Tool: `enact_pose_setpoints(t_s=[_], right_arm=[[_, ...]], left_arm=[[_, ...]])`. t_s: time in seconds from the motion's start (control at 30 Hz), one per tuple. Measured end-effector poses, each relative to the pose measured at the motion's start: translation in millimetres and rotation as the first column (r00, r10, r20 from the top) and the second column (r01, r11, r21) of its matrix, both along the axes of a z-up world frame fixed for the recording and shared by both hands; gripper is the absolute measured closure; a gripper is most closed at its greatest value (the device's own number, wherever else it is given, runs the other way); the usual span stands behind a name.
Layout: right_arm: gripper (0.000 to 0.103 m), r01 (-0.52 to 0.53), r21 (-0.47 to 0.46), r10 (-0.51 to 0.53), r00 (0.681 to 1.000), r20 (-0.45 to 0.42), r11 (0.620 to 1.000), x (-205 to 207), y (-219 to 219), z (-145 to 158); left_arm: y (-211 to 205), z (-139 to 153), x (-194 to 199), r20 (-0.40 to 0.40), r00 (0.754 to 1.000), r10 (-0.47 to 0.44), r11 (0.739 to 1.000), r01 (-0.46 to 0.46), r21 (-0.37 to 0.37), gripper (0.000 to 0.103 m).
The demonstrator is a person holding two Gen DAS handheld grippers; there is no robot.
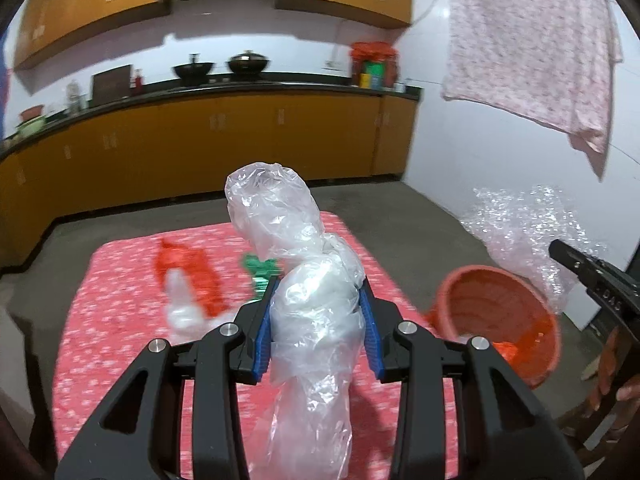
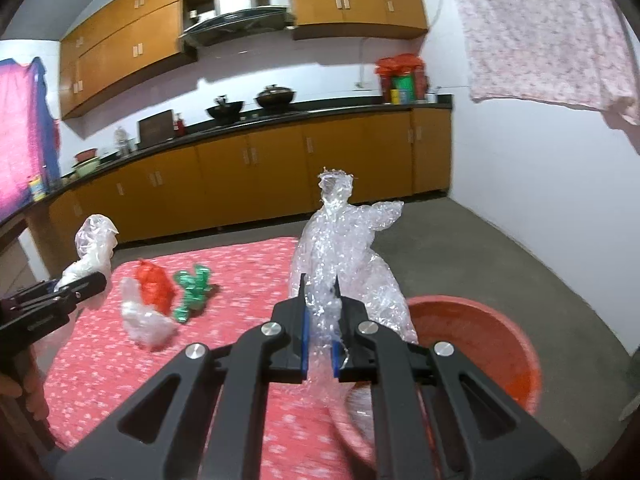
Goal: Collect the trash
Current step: 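Carry both items over the orange basket and release them inside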
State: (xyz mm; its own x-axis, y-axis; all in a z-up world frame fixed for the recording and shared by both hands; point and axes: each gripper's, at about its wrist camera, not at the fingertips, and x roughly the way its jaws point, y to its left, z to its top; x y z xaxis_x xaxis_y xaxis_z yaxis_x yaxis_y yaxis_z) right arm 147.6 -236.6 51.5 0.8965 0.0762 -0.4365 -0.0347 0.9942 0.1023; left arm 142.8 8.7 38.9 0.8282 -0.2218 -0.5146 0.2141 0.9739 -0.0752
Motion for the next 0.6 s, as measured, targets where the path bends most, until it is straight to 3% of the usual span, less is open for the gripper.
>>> enact_pose_setpoints(t_s=[0.23, 0.6], right_arm=[[0.094, 0.098, -0.008, -0.099, 0.995, -0.017, 0.995, -14, -54, -10], [0.094, 0.185, 0.007, -0.184, 0.981, -0.054, 0.983, -23, -112, -34]], left_arm=[[-62, -7, 2, -0.018, 0.991, -0.13, 0.991, 0.13, -0.024, 0.065], [-140, -23, 9, -0.059, 0.958, -0.282, 0.96, 0.281, -0.014, 0.065]])
